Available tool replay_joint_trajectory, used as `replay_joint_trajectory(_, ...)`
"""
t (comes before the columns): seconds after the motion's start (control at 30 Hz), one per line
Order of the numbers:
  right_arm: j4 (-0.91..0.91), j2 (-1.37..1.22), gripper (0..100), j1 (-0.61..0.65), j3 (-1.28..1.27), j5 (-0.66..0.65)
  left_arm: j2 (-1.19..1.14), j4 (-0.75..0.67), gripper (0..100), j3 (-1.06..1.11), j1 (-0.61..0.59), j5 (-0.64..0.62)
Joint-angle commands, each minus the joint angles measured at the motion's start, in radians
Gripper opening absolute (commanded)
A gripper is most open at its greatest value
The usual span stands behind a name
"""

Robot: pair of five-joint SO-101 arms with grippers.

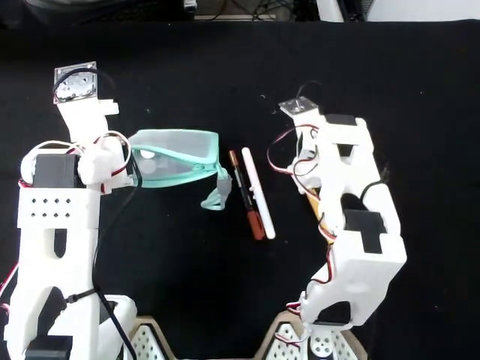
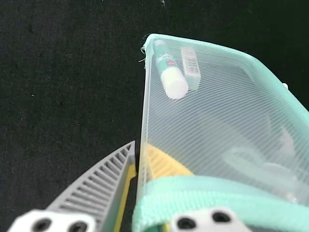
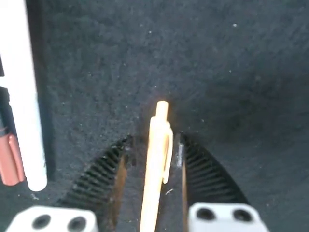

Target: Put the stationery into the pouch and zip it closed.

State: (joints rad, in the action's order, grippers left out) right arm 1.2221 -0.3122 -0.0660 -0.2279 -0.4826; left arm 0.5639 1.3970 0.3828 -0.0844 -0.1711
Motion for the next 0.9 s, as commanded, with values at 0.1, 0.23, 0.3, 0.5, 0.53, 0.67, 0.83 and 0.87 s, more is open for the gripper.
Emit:
replay_joint_trajectory(0.1,-0.015,0.002,13.1,0.002,0.002,-0.031,-0.006,-0.002,3,0.004,-0.018,0.003)
replay_joint_trajectory(0.23,-0.017,0.001,13.1,0.002,0.002,-0.072,-0.006,-0.002,3,0.004,-0.018,0.003)
replay_joint_trajectory(0.3,-0.017,-0.016,13.1,0.002,0.002,-0.074,-0.005,-0.002,3,0.004,-0.028,0.003)
replay_joint_trajectory(0.5,-0.017,-0.133,12.9,0.000,0.059,-0.087,-0.005,-0.002,3,-0.002,-0.091,0.003)
replay_joint_trajectory(0.53,-0.009,-0.137,12.1,-0.003,0.074,-0.087,-0.005,-0.002,3,-0.002,-0.091,0.003)
replay_joint_trajectory(0.67,-0.017,-0.134,0.7,-0.025,0.094,-0.086,-0.005,-0.002,3,-0.002,-0.091,0.003)
replay_joint_trajectory(0.83,-0.009,-0.051,1.2,-0.072,0.096,-0.086,-0.006,-0.002,3,-0.004,-0.090,0.003)
replay_joint_trajectory(0.87,-0.009,-0.010,1.2,-0.081,0.087,-0.087,-0.006,-0.003,3,-0.004,-0.090,0.003)
